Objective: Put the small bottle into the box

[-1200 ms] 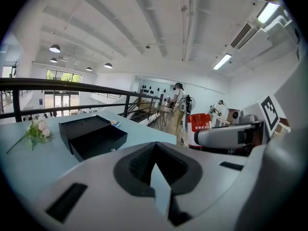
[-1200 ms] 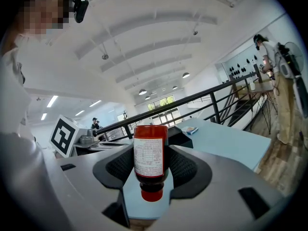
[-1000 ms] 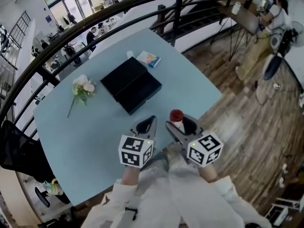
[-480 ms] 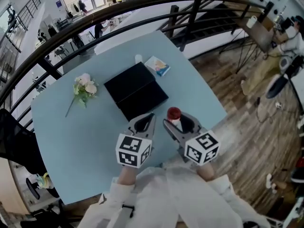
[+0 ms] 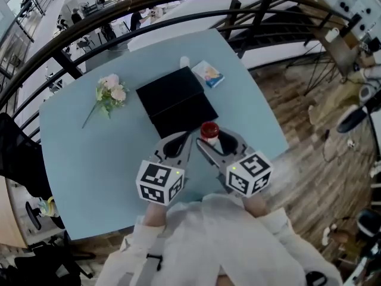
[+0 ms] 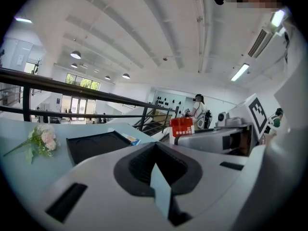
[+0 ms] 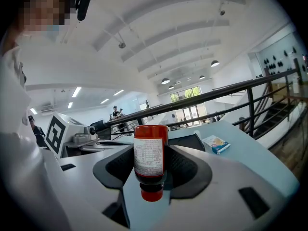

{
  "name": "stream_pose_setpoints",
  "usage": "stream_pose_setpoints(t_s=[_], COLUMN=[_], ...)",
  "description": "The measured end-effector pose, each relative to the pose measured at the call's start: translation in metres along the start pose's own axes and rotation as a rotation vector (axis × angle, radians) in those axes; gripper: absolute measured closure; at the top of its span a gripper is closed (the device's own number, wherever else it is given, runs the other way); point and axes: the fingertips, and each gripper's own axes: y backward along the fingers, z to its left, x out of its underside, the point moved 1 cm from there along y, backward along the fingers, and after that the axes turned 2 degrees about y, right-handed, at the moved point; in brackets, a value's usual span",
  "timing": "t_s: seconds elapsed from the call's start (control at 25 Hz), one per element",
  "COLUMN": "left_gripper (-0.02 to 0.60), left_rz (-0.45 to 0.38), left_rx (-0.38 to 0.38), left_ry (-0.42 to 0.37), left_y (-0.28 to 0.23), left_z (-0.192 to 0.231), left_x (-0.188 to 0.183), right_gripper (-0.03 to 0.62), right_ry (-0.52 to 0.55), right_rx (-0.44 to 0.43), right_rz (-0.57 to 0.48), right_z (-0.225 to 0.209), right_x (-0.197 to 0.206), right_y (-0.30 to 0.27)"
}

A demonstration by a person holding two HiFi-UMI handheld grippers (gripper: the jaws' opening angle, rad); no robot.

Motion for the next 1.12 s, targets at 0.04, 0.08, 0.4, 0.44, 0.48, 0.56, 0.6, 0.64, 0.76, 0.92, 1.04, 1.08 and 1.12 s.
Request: stream_pose_setpoints(t_s=[0.04,0.08,0.4,0.44,0.48,0.56,0.6,0.64,0.76,0.92,1.04,1.08,1.12], left_gripper=[0.580,0.580,0.580,0.580,0.580,0.580,0.580,0.580,0.580,0.580,0.580,0.580,0.580], left_rz=[0.000,0.002,0.009,0.009,0.009,0.012,0.015,0.019,0.023,0.029,0.038,0.040,0.040], left_rx=[-0.010,-0.023,-0.181,-0.198,-0.214,-0.236,-0.243,-0.250,-0.269,-0.309,-0.328,-0.334,-0.341], left_ry=[0.005,0.011,0.074,0.080,0.086,0.097,0.102,0.109,0.138,0.171,0.186,0.190,0.194], left_y=[0.001,0.001,-0.002,-0.003,-0.005,-0.007,-0.008,-0.008,-0.006,0.001,0.006,0.008,0.010], left_z=[0.002,0.005,0.024,0.024,0.025,0.026,0.026,0.026,0.025,0.032,0.036,0.037,0.039], left_x=[0.000,0.001,0.009,0.010,0.010,0.011,0.012,0.013,0.020,0.027,0.033,0.034,0.036], right_gripper=[0.385,0.385,0.385,0.385,0.385,0.385,0.385,0.385,0.385,0.385,0.385,0.385,0.385], right_ry=[0.007,0.011,0.048,0.050,0.053,0.061,0.066,0.072,0.083,0.077,0.089,0.092,0.095], right_rx=[-0.014,-0.026,-0.131,-0.142,-0.150,-0.170,-0.182,-0.196,-0.233,-0.272,-0.310,-0.325,-0.340], right_rz=[0.003,0.006,0.072,0.080,0.087,0.096,0.099,0.101,0.120,0.169,0.208,0.220,0.230], right_z=[0.000,0.000,-0.015,-0.018,-0.021,-0.028,-0.030,-0.032,-0.033,-0.030,-0.024,-0.021,-0.018], right_x=[-0.002,-0.003,-0.005,-0.004,-0.004,-0.007,-0.008,-0.010,-0.009,0.000,0.010,0.013,0.016], right_y=[-0.002,-0.004,-0.016,-0.017,-0.018,-0.022,-0.024,-0.026,-0.029,-0.040,-0.048,-0.050,-0.052])
